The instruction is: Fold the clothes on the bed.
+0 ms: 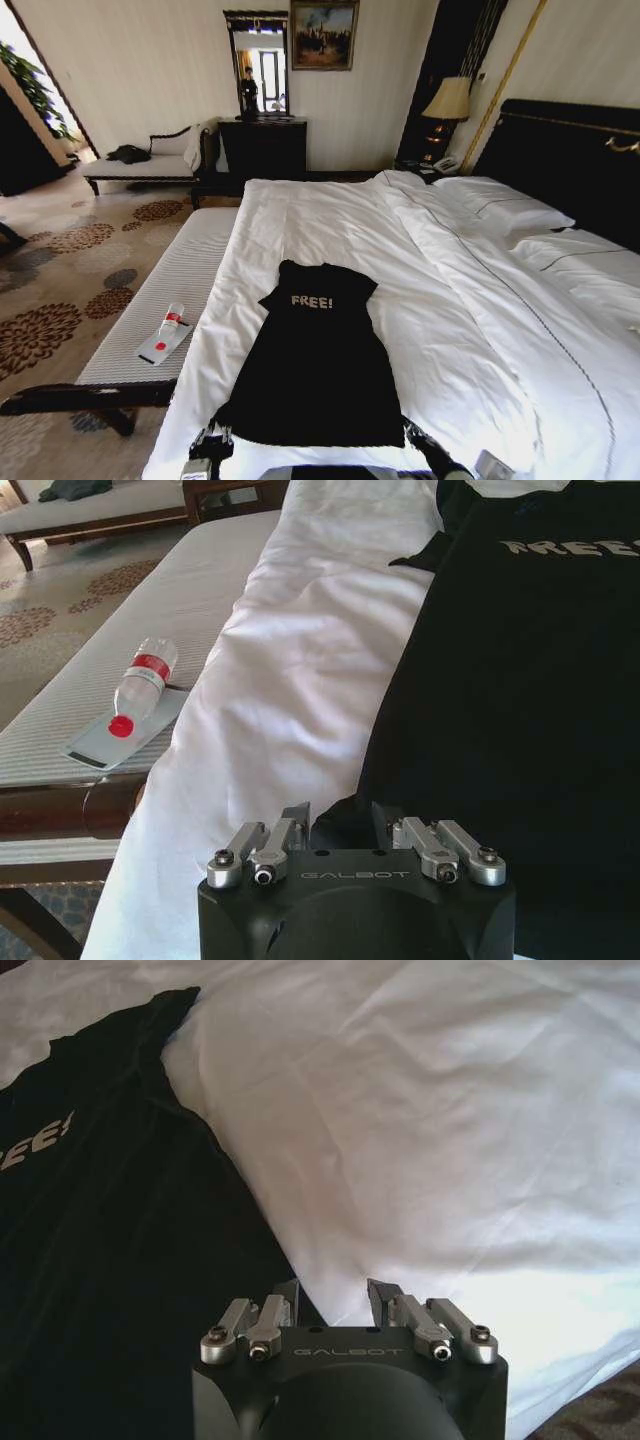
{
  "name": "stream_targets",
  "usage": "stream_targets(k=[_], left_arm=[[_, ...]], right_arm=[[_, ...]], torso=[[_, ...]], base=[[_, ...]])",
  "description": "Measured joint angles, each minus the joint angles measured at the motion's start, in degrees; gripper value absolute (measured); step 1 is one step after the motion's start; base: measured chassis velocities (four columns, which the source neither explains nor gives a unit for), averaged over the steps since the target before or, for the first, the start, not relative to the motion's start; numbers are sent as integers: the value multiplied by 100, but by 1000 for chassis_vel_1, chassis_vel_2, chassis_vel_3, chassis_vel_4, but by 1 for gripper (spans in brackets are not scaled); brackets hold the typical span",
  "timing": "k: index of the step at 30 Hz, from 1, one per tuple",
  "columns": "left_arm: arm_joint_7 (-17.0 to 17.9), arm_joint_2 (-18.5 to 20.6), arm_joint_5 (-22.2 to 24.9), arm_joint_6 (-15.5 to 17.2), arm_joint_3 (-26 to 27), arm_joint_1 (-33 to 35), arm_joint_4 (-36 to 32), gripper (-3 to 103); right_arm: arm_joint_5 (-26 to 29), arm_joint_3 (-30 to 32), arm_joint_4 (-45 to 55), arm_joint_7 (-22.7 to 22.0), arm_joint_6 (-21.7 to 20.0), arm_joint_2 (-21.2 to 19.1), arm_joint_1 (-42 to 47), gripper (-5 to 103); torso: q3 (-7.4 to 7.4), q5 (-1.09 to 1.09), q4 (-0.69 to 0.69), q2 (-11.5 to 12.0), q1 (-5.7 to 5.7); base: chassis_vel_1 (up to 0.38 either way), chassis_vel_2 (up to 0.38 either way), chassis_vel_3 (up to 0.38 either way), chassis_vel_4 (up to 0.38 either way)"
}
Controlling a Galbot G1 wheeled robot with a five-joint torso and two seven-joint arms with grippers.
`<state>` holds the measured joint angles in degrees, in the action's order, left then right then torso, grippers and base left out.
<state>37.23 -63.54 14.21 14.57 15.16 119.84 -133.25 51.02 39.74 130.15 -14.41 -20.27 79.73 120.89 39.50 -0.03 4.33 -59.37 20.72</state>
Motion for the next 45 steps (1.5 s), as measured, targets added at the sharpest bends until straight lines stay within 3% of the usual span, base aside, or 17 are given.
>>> stream_targets(k=[1, 2, 3, 8, 9, 10, 14, 16, 17, 20, 22, 25, 26, 27, 28, 34, 45], left_arm=[[0, 0, 0, 0, 0, 0, 0, 36], [0, -8, -37, -11, 29, 37, -50, 41], [0, -10, -52, -24, 44, 47, -71, 46], [-31, 27, 87, -187, 250, 7, -321, 68], [-58, 36, 118, -211, 270, -7, -342, 68], [-258, 103, 261, -303, 365, -117, -411, 79], [-483, 257, 483, -339, 415, -395, -422, 85], [-662, 539, 733, -344, 394, -854, -266, 94], [-662, 539, 733, -344, 394, -854, -266, 94], [-764, 947, 1160, -367, 407, -1266, -36, 100], [-788, 1045, 1268, -382, 422, -1342, 5, 100], [-860, 1698, 1932, -403, 207, -2094, 273, 100], [-860, 1698, 1932, -403, 207, -2094, 273, 100], [-861, 1876, 2108, -390, 95, -2410, 377, 100], [-865, 1960, 2193, -383, 50, -2573, 428, 100], [-868, 2144, 2648, -358, 76, -2899, 516, 100], [-929, 2218, 2991, -360, 187, -2963, 495, 100]], right_arm=[[0, 0, 0, 0, 0, 0, 0, 33], [-91, 45, 34, -1, 77, -17, 7, 44], [-140, 62, 51, -3, 113, -30, 7, 44], [-627, 249, 236, -42, 413, -235, -200, 65], [-672, 271, 252, -45, 431, -270, -251, 65], [-913, 312, 278, -49, 514, -425, -480, 77], [-1243, 267, 263, -51, 538, -709, -905, 87], [-1631, 38, 78, -56, 482, -1192, -1506, 97], [-1631, 38, 78, -56, 482, -1192, -1506, 97], [-2181, -363, -425, 92, 561, -2011, -2221, 100], [-2299, -458, -602, 150, 616, -2192, -2387, 100], [-3111, -666, -1376, 441, 1055, -2614, -2904, 100], [-3111, -666, -1376, 441, 1055, -2614, -2904, 100], [-3339, -720, -1590, 499, 1170, -2671, -2998, 100], [-3462, -793, -1735, 527, 1228, -2713, -3115, 100], [-3838, -1800, -2465, 611, 1474, -2923, -4338, 100], [-3574, -3511, -3455, 852, 1789, -2915, -6149, 100]], torso=[[0, 0, 0, 0, 0], [0, 0, -1, 0, 0], [0, 0, -1, 0, 0], [0, 0, 0, 0, 0], [0, 0, 0, 0, 0], [0, 1, -1, 0, 0], [0, 0, 0, 0, 0], [0, 1, 2, 0, 0], [0, 1, 2, 0, 0], [1, 0, -2, 1, 1], [1, 0, -3, 1, 1], [1, 2, -6, 1, 1], [1, 2, -6, 1, 1], [1, -3, 11, 1, 1], [1, -1, 15, 1, 2], [2, 1, -6, 2, 2], [0, -1, 1, 1, 1]], base=[[0, 0, 0, 0], [0, 0, 0, 0], [0, 0, 0, 0], [0, 0, 0, 0], [0, 0, 0, 0], [0, 0, 0, 0], [0, 0, 0, 0], [0, 0, 0, 0], [0, 0, 0, 0], [0, 0, 0, 0], [0, 0, 0, 0], [0, 0, 0, 0], [0, 0, 0, 0], [0, 0, 0, 0], [0, 0, 0, 0], [-22, -6, -16, -30], [0, 0, 0, 0]])
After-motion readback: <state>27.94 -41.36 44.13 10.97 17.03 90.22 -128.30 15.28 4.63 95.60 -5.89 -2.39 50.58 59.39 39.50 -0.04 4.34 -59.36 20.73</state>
